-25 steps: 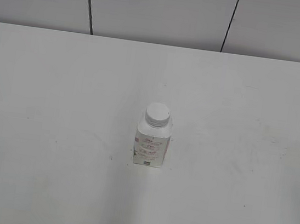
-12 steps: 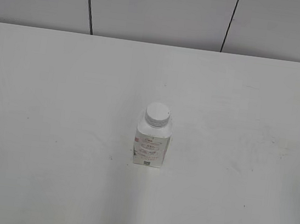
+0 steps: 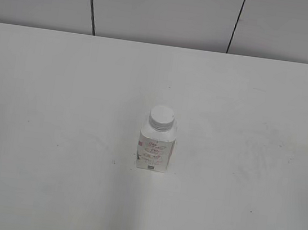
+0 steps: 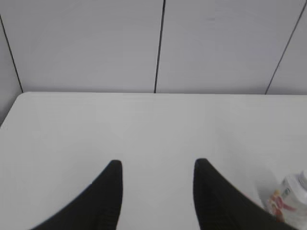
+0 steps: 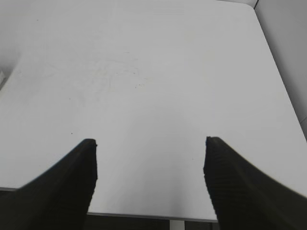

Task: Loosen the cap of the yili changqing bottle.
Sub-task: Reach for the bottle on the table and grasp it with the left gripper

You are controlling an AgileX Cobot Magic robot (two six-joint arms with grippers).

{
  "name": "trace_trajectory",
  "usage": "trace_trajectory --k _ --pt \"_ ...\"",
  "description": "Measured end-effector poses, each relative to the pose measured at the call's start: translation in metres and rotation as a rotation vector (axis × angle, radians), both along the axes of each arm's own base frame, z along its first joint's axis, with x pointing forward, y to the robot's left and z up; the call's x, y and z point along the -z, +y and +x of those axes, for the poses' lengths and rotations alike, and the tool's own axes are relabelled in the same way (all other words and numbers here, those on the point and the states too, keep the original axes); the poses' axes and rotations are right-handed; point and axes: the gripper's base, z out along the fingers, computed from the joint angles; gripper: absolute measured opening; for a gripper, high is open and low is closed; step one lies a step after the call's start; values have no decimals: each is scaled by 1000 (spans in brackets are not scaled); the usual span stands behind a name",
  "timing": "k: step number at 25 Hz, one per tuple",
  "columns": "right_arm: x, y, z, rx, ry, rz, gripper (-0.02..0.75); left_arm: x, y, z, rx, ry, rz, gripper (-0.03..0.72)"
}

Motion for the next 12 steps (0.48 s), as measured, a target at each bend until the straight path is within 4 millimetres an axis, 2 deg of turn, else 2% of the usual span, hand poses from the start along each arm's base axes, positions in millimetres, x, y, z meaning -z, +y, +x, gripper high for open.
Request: trace_trajectory --k 3,6,12 --pt "0 0 0 0 0 0 550 -7 1 25 -13 -70 2 312" --pt "0 0 0 0 0 0 550 -4 3 50 -30 -163 29 312" --pt "0 0 0 0 0 0 550 37 0 95 1 -235 95 312"
